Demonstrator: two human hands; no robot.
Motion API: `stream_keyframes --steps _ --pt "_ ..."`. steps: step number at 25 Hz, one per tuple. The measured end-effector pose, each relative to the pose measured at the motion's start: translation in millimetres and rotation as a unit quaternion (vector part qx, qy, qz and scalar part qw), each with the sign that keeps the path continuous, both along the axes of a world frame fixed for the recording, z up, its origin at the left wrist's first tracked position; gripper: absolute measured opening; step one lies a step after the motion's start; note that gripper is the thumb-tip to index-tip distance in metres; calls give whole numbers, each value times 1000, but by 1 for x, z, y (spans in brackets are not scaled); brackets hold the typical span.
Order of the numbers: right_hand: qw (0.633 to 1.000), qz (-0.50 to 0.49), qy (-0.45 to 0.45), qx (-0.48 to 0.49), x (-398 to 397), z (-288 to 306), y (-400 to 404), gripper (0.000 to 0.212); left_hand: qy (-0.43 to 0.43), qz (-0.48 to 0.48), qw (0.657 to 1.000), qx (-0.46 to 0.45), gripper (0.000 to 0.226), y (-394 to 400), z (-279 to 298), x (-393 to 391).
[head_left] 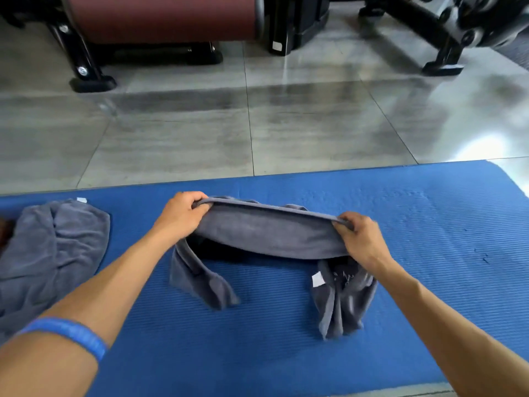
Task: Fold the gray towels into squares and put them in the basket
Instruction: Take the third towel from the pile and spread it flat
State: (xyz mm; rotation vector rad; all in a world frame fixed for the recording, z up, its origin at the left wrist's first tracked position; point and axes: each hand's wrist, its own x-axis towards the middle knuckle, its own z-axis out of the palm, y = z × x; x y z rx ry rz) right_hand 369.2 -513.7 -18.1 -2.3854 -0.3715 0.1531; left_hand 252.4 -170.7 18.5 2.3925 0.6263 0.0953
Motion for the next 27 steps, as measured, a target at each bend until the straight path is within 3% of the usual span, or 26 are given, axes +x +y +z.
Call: stream_keyframes --steps 3,8,10,11,12,13,15,16,18,22,24,27 --pt "984 51 -123 -115 28 33 2 14 0 -70 990 124 15 25 30 19" --pt "938 -18 -176 -298 53 71 -12 25 7 -107 967 230 36 46 93 36" --pt "939 -75 -152 -299 46 75 -18 25 38 -72 958 276 37 52 104 31" --pt "961 -111 -101 -234 42 75 -18 25 56 -50 957 281 36 55 106 27" --pt "982 -152 -20 -113 40 75 -15 22 73 -32 960 267 32 57 106 25" --pt "977 -189 88 46 38 77 -11 18 84 -24 968 234 25 58 105 22" --pt "891 -240 250 292 29 81 -11 16 108 -30 984 138 11 55 106 17" --pt "867 -232 289 332 26 80 -16 18 124 -41 988 85 7 55 108 14" --pt "863 -156 343 337 21 88 -36 20 187 -93 978 -6 11 60 113 2" --pt "883 32 425 198 23 117 -83 26 406 -166 885 -158 14 77 131 -21" --pt "908 38 404 103 35 121 -89 30 410 -112 891 -158 16 79 134 -20" --pt "962 -36 270 8 57 105 -63 25 334 32 932 -137 18 71 118 -5"
